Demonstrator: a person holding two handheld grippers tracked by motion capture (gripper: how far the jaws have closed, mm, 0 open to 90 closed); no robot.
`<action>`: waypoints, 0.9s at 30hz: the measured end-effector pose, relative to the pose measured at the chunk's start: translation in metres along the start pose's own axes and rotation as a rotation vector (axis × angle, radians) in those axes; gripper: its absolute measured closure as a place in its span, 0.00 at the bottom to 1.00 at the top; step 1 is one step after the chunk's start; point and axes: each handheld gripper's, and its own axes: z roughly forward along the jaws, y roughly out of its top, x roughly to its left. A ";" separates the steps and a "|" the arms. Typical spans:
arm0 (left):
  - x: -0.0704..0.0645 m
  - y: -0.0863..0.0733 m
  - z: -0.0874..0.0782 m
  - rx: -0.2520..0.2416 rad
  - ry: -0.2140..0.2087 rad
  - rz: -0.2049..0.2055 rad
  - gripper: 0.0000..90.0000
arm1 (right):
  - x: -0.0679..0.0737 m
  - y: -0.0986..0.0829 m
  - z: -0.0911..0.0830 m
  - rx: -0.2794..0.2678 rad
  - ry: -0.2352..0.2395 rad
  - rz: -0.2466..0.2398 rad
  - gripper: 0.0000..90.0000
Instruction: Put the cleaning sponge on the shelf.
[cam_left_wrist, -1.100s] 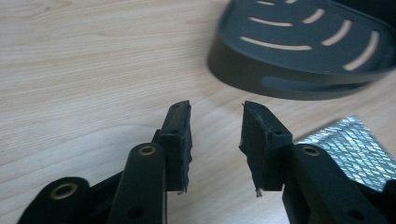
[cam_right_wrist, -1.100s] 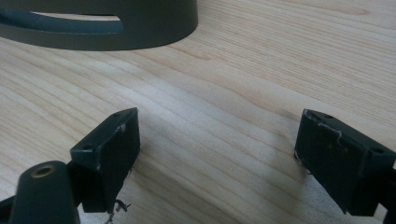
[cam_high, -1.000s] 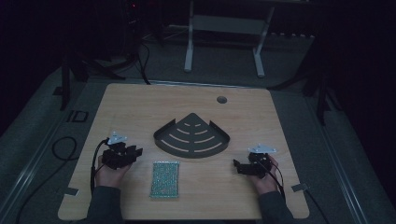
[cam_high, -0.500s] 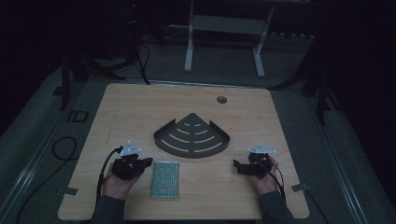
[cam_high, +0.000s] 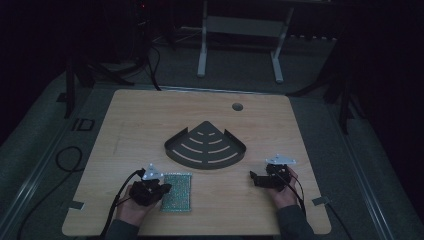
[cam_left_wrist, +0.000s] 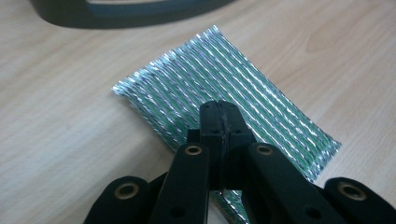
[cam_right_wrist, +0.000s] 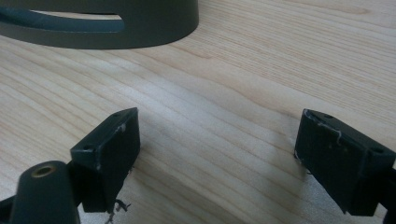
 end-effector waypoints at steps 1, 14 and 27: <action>0.000 -0.001 0.001 0.013 -0.002 0.004 1.00 | 0.000 0.000 0.000 0.000 0.000 0.000 0.15; 0.009 -0.002 0.003 0.051 0.042 -0.014 1.00 | 0.000 0.000 0.000 0.000 -0.001 0.000 0.15; 0.022 0.001 0.002 0.068 0.092 -0.013 1.00 | 0.000 0.000 0.000 0.000 0.000 0.001 0.15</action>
